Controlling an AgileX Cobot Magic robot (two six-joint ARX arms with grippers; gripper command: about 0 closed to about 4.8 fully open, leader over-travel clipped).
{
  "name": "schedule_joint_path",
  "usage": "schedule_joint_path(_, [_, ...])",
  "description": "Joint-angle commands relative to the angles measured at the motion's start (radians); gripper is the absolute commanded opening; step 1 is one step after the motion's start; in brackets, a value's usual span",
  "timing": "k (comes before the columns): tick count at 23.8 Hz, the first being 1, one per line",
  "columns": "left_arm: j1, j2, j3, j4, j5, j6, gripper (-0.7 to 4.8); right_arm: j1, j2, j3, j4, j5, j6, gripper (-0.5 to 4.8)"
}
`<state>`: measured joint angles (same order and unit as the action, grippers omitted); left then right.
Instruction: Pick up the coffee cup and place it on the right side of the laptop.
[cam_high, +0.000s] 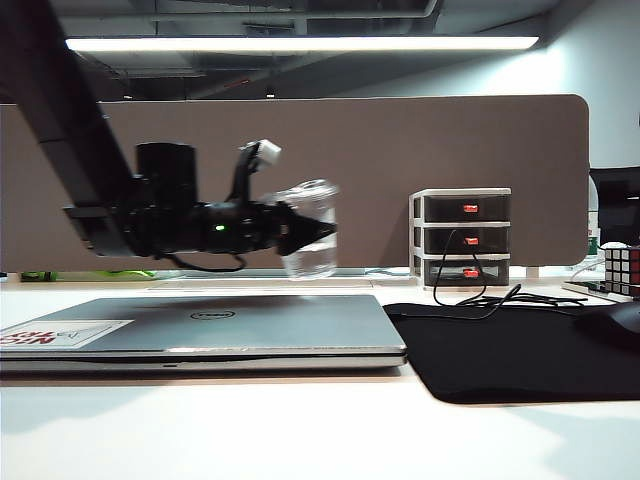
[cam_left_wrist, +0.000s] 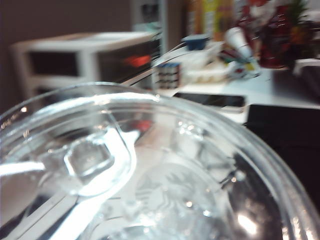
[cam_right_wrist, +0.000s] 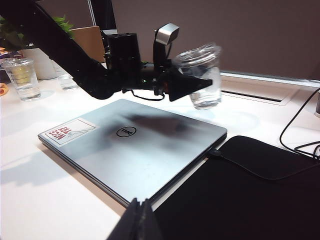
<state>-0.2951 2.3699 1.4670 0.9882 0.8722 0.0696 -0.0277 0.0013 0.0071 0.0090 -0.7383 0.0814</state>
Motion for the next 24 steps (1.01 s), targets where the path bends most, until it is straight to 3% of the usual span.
schedule_joint_path(1, [-0.037, -0.007, 0.005, 0.045, 0.008, -0.012, 2.81, 0.001, -0.002, -0.006, 0.010, -0.004, -0.003, -0.01])
schedule_joint_path(5, [-0.085, -0.007, 0.005, 0.047, 0.026, -0.067, 2.81, 0.001, -0.002, -0.006, 0.010, -0.004, -0.003, -0.01])
schedule_joint_path(16, [-0.255, -0.007, 0.001, 0.031, 0.094, -0.085, 2.81, 0.001, -0.002, -0.006, 0.011, -0.005, -0.003, -0.01])
schedule_joint_path(20, [-0.312, -0.006, 0.001, -0.048, 0.094, -0.076, 2.81, 0.001, -0.002, -0.006, 0.011, -0.005, -0.003, -0.01])
schedule_joint_path(24, [-0.347, -0.006, 0.000, -0.177, 0.094, -0.013, 2.81, 0.001, -0.002, -0.006, 0.011, -0.005, -0.003, -0.01])
